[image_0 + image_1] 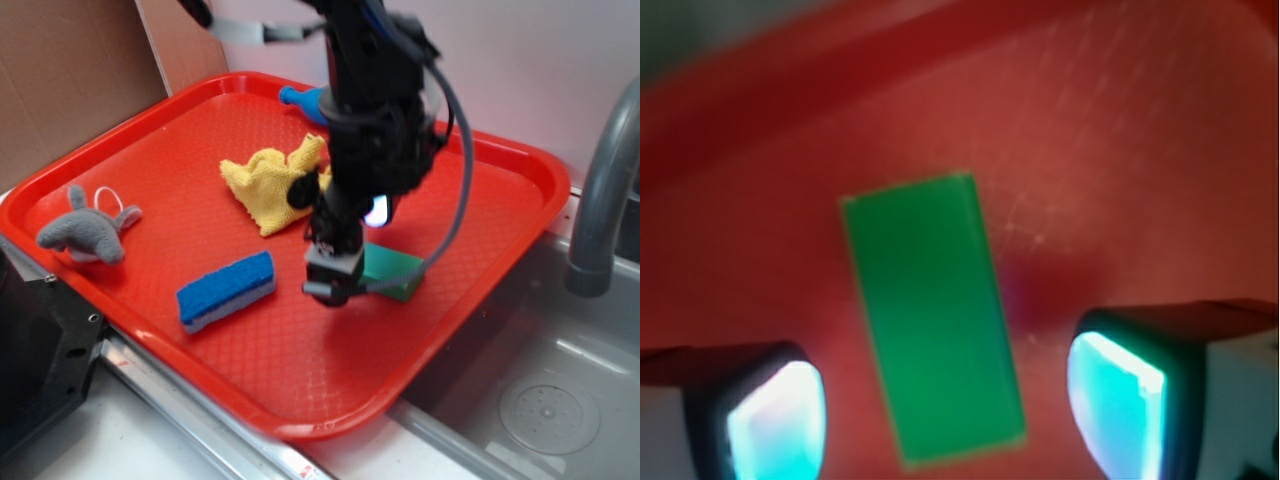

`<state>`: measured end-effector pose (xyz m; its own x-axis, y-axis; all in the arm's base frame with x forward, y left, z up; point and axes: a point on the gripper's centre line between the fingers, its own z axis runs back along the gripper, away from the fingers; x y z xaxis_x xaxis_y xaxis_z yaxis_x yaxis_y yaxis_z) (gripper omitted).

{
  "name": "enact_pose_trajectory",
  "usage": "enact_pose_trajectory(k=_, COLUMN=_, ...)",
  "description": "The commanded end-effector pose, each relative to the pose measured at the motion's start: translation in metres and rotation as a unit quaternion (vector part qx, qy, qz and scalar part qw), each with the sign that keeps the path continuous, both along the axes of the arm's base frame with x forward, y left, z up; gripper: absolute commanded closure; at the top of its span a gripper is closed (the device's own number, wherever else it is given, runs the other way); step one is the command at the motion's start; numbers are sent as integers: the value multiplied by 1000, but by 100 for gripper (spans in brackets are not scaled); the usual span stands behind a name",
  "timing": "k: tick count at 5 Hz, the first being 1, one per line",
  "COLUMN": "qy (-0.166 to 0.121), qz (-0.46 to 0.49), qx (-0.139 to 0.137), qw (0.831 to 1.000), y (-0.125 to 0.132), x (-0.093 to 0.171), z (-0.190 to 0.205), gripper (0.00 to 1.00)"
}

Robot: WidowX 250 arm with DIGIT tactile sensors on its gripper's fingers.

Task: Grab the green block.

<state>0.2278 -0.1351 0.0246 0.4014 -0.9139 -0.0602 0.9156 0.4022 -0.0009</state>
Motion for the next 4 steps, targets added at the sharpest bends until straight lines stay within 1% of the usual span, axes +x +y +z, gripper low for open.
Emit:
enact_pose_trajectory(k=1, qy=-18, qz=-2, qx=22, qw=1000, y=-6, x=1, z=-15, gripper=100)
enact_pose_trajectory(k=2, qy=-12, qz=-15, qx=3, qw=1000, y=-4, x=0, z=-10, gripper=100)
enact_pose_trajectory(k=3, qy=-26, qz=20, qx=21, qw=999, y=2, x=3, z=5, gripper=100)
enact_pose_trajectory(k=4, qy=-41, qz=145, qx=13, qw=989, y=20, x=8, z=48, gripper=100)
